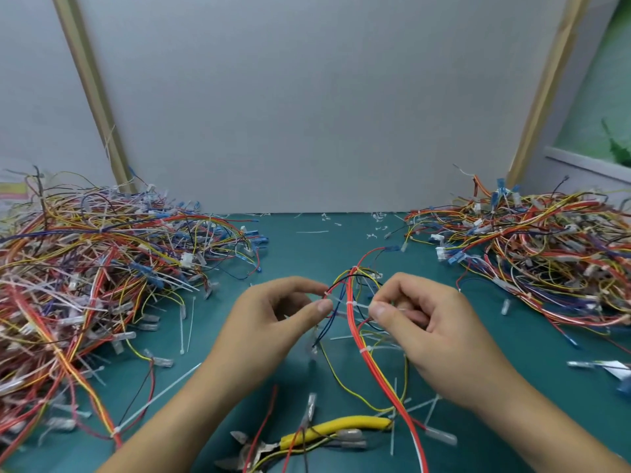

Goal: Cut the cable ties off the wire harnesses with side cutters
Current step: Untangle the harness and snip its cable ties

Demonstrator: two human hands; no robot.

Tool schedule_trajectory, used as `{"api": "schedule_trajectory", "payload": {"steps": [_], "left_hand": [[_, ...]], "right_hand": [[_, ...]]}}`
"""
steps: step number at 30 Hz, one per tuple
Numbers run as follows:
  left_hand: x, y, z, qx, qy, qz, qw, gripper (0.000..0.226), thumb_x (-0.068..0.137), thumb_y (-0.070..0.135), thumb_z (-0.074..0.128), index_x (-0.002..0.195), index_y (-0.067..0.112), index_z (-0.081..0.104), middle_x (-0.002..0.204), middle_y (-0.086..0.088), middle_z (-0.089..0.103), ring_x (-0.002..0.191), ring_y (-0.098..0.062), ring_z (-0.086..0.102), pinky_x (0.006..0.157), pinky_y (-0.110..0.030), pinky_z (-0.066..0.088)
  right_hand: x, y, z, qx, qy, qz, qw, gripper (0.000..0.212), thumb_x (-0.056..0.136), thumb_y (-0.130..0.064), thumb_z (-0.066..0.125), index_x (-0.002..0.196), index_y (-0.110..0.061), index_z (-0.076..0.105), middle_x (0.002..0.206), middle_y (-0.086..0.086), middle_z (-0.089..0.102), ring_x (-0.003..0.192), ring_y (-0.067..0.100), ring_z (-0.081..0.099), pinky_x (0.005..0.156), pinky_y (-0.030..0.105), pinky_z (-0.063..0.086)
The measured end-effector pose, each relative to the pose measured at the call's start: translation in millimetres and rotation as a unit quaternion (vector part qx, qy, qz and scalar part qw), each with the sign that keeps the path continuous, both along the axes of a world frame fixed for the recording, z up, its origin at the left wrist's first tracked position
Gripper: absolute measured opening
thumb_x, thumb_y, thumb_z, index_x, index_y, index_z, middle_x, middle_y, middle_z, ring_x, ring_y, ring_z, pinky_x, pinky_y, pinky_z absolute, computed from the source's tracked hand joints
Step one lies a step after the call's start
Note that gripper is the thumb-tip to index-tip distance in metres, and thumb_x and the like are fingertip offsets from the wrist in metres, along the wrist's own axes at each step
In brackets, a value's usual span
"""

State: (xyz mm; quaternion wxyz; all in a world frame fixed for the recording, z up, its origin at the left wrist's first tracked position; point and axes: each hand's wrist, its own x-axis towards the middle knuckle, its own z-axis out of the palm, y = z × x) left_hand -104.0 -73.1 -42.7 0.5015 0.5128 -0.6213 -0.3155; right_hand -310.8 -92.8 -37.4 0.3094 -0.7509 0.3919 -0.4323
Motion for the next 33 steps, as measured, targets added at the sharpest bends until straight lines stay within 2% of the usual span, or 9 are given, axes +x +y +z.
{"api": "schedule_trajectory", "payload": {"steps": [3, 6, 9, 12, 16, 21, 25, 30, 33], "left_hand": [[-2, 0, -1, -0.007, 0.003, -0.009, 1.000, 0.011, 0.085, 0.026, 0.073, 0.085, 0.015, 0.076, 0.074, -0.014, 0.069, 0.067, -0.014, 0.060, 0.067, -0.036, 0.052], [-1, -1, -2, -0.011, 0.010, -0.001, 1.000, 0.010, 0.087, 0.013, 0.071, 0.079, 0.009, 0.074, 0.068, -0.011, 0.070, 0.061, -0.009, 0.060, 0.062, -0.018, 0.048], [-5, -1, -2, -0.002, 0.031, -0.015, 0.999, 0.008, 0.087, 0.010, 0.070, 0.081, 0.006, 0.074, 0.071, -0.013, 0.072, 0.064, -0.010, 0.062, 0.063, -0.018, 0.047], [-7, -3, -4, 0.000, 0.052, -0.021, 0.998, 0.003, 0.087, 0.008, 0.069, 0.087, 0.007, 0.072, 0.073, -0.013, 0.072, 0.065, -0.012, 0.063, 0.066, -0.021, 0.049], [-10, -2, -5, -0.012, 0.049, -0.035, 0.998, 0.013, 0.091, 0.011, 0.066, 0.081, 0.007, 0.072, 0.067, -0.010, 0.069, 0.064, -0.013, 0.062, 0.066, -0.021, 0.048], [-15, 1, -3, -0.008, 0.096, -0.057, 0.994, 0.018, 0.093, 0.003, 0.058, 0.082, -0.001, 0.072, 0.062, -0.008, 0.066, 0.060, -0.008, 0.059, 0.062, -0.010, 0.043], [-15, 3, -3, 0.012, 0.112, -0.068, 0.991, 0.018, 0.092, 0.004, 0.060, 0.079, 0.001, 0.071, 0.062, -0.008, 0.064, 0.058, -0.005, 0.057, 0.061, -0.010, 0.042], [-18, 3, -6, 0.029, 0.062, -0.053, 0.996, 0.020, 0.078, 0.029, 0.065, 0.073, 0.010, 0.068, 0.064, -0.009, 0.060, 0.062, -0.016, 0.054, 0.064, -0.027, 0.041], [-18, 2, -7, 0.034, 0.049, -0.038, 0.998, 0.024, 0.076, 0.030, 0.063, 0.071, 0.007, 0.065, 0.063, -0.010, 0.058, 0.062, -0.018, 0.051, 0.062, -0.029, 0.039]], "right_hand": [[0, 1, 1, -0.031, 0.043, -0.034, 0.998, 0.016, 0.089, -0.024, 0.067, 0.073, -0.023, 0.063, 0.058, -0.011, 0.045, 0.055, 0.007, 0.041, 0.055, 0.020, 0.032], [1, 7, 11, -0.163, 0.094, -0.120, 0.975, 0.007, 0.088, -0.041, 0.065, 0.086, -0.035, 0.069, 0.089, -0.017, 0.054, 0.092, 0.006, 0.051, 0.078, 0.017, 0.037], [14, 20, 17, -0.249, 0.134, -0.044, 0.958, 0.018, 0.088, -0.047, 0.062, 0.099, -0.038, 0.073, 0.102, -0.022, 0.059, 0.097, 0.011, 0.050, 0.086, 0.025, 0.041], [20, 22, 10, -0.260, 0.216, -0.021, 0.941, 0.012, 0.085, -0.041, 0.065, 0.095, -0.038, 0.071, 0.091, -0.023, 0.066, 0.081, 0.013, 0.047, 0.073, 0.036, 0.045], [12, 15, 8, -0.233, 0.258, -0.076, 0.935, 0.002, 0.082, -0.035, 0.069, 0.082, -0.034, 0.067, 0.075, -0.023, 0.062, 0.075, 0.011, 0.045, 0.070, 0.038, 0.044], [12, 15, 6, -0.213, 0.219, -0.121, 0.945, 0.010, 0.084, -0.039, 0.064, 0.093, -0.035, 0.067, 0.077, -0.024, 0.064, 0.076, 0.012, 0.049, 0.072, 0.034, 0.044], [13, 15, 6, -0.183, 0.208, -0.084, 0.957, 0.008, 0.087, -0.039, 0.059, 0.084, -0.034, 0.064, 0.076, -0.021, 0.062, 0.077, 0.007, 0.045, 0.068, 0.028, 0.040], [14, 17, 5, -0.181, 0.228, -0.061, 0.955, 0.010, 0.086, -0.032, 0.059, 0.077, -0.029, 0.058, 0.067, -0.017, 0.056, 0.073, 0.010, 0.046, 0.068, 0.030, 0.040], [16, 18, 3, -0.155, 0.211, -0.060, 0.963, 0.015, 0.086, -0.027, 0.063, 0.074, -0.027, 0.054, 0.057, -0.015, 0.042, 0.069, 0.011, 0.044, 0.061, 0.024, 0.035]]}}
